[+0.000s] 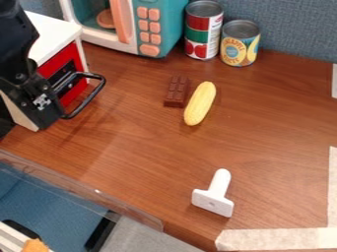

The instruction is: Open the drawer

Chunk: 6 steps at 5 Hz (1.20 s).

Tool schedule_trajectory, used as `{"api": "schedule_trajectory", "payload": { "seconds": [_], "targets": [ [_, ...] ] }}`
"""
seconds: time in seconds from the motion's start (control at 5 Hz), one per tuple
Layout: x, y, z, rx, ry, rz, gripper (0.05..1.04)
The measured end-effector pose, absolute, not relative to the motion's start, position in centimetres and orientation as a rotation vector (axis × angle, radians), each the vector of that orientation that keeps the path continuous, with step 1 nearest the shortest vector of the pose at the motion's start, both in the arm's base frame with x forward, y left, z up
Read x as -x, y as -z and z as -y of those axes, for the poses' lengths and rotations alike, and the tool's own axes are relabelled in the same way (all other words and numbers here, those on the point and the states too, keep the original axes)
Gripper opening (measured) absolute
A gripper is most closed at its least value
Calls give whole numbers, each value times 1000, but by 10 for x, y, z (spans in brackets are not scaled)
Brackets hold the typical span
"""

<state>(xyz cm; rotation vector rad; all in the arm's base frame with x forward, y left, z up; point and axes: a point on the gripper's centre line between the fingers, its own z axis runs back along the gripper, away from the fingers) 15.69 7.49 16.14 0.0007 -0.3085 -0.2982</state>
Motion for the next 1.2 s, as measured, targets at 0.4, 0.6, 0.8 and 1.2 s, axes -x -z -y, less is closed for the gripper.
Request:
{"api": "schedule_trajectory", "payload": {
  "seconds": [0.4, 0.6, 0.8, 1.2],
  "targets": [
    [-168, -131, -72, 11, 304, 273, 1000],
    [-174, -115, -79, -22, 291, 280, 1000],
    [-193, -90, -81, -71, 264, 279, 1000],
    [-242, -56, -95, -246, 185, 337, 1000]
  ]
}}
